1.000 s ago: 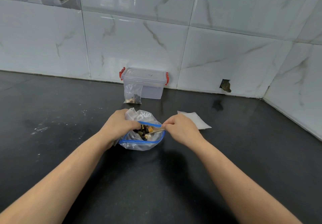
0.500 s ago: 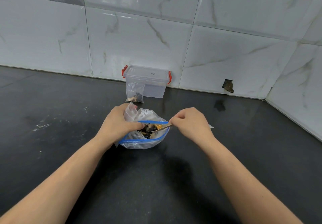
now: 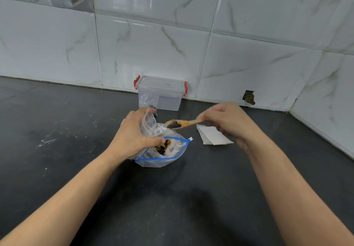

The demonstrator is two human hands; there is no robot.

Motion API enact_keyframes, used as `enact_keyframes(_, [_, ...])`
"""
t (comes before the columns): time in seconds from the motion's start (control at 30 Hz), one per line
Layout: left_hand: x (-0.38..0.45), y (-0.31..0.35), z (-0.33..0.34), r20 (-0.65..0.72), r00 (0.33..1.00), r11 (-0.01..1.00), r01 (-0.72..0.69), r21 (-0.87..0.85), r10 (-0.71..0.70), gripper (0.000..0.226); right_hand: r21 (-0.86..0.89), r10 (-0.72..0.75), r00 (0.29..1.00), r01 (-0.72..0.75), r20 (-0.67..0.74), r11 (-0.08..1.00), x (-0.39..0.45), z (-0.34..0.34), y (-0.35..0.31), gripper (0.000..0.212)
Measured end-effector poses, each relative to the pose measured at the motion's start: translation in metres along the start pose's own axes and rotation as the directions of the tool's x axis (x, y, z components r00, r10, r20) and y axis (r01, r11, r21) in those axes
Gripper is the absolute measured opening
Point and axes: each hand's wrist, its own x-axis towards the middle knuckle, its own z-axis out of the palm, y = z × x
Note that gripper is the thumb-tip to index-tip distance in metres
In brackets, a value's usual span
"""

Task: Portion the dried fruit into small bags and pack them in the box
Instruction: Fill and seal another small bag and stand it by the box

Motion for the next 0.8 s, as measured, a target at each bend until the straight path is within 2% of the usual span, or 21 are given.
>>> enact_keyframes(0.1, [0.001, 0.004, 0.002, 0.000, 1.000, 1.000, -0.017, 0.013, 0.017, 0.080, -0.075, -0.105, 0.994, 0.103, -0.018, 0.992, 0.006, 0.005, -0.021, 0.021])
enact_keyframes(0.17, [0.001, 0.005, 0.003, -0.012, 0.999, 0.999, -0.035, 0.010, 0.035, 0.079, -0.229, -0.202, 0.979, 0.197, 0.004, 0.953, 0.010, 0.016, -0.033, 0.029])
enact_keyframes(0.23, [0.000, 0.007, 0.004, -0.037, 0.998, 0.999, -0.052, -0.001, 0.052, 0.075, -0.394, -0.294, 0.954, 0.293, 0.059, 0.871, 0.008, 0.031, -0.047, 0.027])
enact_keyframes(0.33, [0.002, 0.010, 0.003, -0.047, 0.997, 0.998, -0.061, -0.013, 0.061, 0.068, -0.602, -0.437, 0.893, 0.408, 0.107, 0.687, -0.003, 0.048, -0.060, 0.021])
enact_keyframes(0.4, [0.004, 0.011, 0.001, -0.035, 0.997, 0.997, -0.071, -0.027, 0.070, 0.068, -0.649, -0.505, 0.859, 0.429, 0.079, 0.628, -0.010, 0.048, -0.065, 0.018])
enact_keyframes(0.47, [0.004, 0.011, -0.002, -0.029, 0.997, 0.996, -0.070, -0.055, 0.069, 0.070, -0.591, -0.491, 0.871, 0.396, 0.000, 0.703, -0.011, 0.040, -0.067, 0.015])
enact_keyframes(0.6, [0.004, 0.010, -0.007, 0.008, 1.000, 0.999, -0.011, -0.051, 0.011, 0.061, -0.297, -0.320, 0.939, 0.273, -0.123, 0.915, -0.001, 0.019, -0.052, 0.010])
enact_keyframes(0.7, [0.000, 0.007, -0.009, 0.127, 0.988, 0.995, 0.095, -0.037, -0.090, 0.064, -0.227, -0.200, 0.968, 0.163, -0.150, 0.960, 0.002, 0.003, -0.034, 0.014])
enact_keyframes(0.8, [-0.002, 0.002, -0.007, 0.245, 0.940, 0.969, 0.247, -0.007, -0.238, 0.076, -0.263, -0.055, 0.997, 0.041, -0.046, 0.964, -0.003, -0.004, -0.018, 0.013])
